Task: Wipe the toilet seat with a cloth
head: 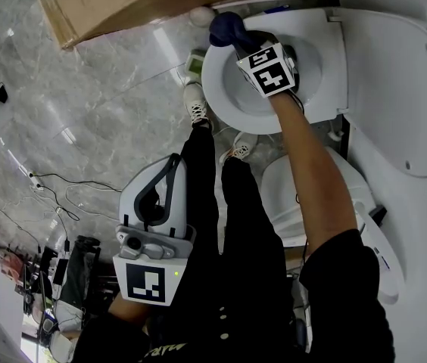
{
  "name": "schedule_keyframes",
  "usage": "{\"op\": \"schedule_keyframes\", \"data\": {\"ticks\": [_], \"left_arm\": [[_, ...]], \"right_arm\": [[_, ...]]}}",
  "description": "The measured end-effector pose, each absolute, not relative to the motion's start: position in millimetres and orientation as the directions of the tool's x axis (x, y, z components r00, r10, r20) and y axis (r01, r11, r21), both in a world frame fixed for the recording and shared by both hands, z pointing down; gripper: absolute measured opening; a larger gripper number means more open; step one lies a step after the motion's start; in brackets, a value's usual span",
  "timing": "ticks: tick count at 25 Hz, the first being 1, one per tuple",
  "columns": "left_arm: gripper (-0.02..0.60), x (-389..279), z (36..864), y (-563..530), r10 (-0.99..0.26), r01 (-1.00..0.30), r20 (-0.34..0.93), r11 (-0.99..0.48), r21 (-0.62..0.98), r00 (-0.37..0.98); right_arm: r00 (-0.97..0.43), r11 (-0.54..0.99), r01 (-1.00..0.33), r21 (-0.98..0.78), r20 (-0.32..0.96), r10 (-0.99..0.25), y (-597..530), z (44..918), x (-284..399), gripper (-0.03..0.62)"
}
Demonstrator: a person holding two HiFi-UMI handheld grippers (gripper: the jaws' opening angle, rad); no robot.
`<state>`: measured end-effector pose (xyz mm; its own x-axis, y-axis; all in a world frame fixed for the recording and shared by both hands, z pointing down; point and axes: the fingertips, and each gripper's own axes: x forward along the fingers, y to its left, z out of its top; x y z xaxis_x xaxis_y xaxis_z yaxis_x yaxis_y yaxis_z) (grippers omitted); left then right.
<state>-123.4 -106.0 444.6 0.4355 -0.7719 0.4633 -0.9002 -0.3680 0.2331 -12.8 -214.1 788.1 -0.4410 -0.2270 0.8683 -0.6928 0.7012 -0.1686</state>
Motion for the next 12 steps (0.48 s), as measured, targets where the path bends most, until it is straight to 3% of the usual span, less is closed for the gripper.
{"op": "schedule_keyframes", "data": {"ticks": [12], "left_arm": [[0.009,-114.0,445.3,-109.9,-0.760,-0.893,0.469,-0.386,0.233,0.451]], "right_arm": [[-0.363,0.555,-0.823,-0.118,0.862,-0.355,-249.7,785.0,39.6,0.083]]}}
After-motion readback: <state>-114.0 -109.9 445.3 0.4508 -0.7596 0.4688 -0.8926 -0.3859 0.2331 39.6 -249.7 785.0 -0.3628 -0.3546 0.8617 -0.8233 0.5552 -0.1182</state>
